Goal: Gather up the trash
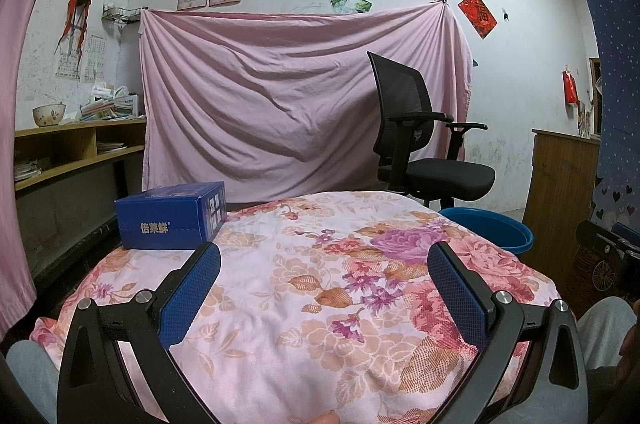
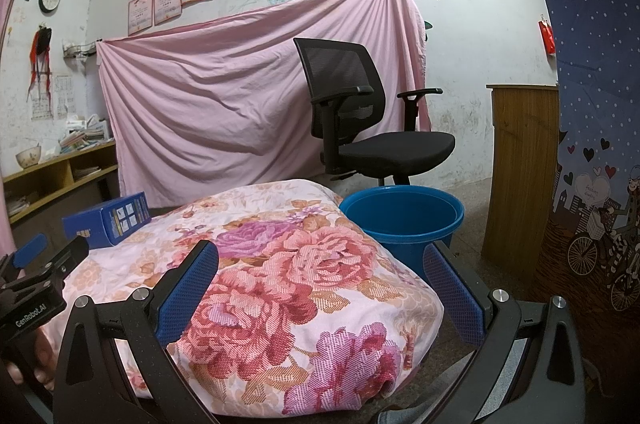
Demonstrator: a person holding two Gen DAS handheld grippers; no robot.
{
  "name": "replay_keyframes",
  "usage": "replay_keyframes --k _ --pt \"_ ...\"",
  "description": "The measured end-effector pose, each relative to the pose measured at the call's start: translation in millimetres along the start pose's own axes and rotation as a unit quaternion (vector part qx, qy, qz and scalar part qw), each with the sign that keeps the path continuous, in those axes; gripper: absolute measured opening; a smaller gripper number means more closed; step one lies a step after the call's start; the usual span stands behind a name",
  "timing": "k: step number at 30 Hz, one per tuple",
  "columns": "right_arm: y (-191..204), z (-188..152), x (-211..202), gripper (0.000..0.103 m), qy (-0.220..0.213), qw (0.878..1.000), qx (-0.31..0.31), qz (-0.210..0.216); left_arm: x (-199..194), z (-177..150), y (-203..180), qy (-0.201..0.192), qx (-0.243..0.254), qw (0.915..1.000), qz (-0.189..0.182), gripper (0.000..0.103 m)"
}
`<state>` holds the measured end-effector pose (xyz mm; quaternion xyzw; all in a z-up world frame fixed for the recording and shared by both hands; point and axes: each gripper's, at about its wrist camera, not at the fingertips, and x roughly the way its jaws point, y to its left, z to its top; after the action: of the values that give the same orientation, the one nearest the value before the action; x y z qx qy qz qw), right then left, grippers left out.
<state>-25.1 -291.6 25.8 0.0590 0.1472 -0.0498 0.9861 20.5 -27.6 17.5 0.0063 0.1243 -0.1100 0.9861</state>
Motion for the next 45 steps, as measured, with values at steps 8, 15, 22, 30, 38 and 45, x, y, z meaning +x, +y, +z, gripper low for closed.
replay_keyframes --k 8,15,22,30,38,45 --pt "-0.1 -0.3 0.2 0.103 0.0 1.0 0.0 0.0 0.2 -0.3 0.7 0.0 0.0 1.0 0.0 0.102" --pt "0.3 -0.6 0.2 0.103 0.0 1.0 0.0 0.0 0.5 -0.1 0.8 0.0 0.001 1.0 0.0 0.101" --pt "0.1 -0.7 0.3 0.103 0.0 1.0 0.001 0.0 0.6 -0.9 3.2 0.0 0.0 1.0 -0.001 0.102" --pt "0.0 -0.9 0.4 0.103 0.0 1.0 0.001 0.0 0.5 -1.2 3.1 0.0 0.0 1.0 -0.002 0.102" --pt "0.0 -1.2 0.4 0.103 0.0 1.0 0.001 0.0 2.7 -2.6 11.1 0.003 -0.012 0.9999 0.011 0.101" --pt "0.0 -1.5 0.5 0.103 0.0 1.0 0.001 0.0 3.6 -3.9 12.1 0.003 -0.008 0.9999 0.012 0.101"
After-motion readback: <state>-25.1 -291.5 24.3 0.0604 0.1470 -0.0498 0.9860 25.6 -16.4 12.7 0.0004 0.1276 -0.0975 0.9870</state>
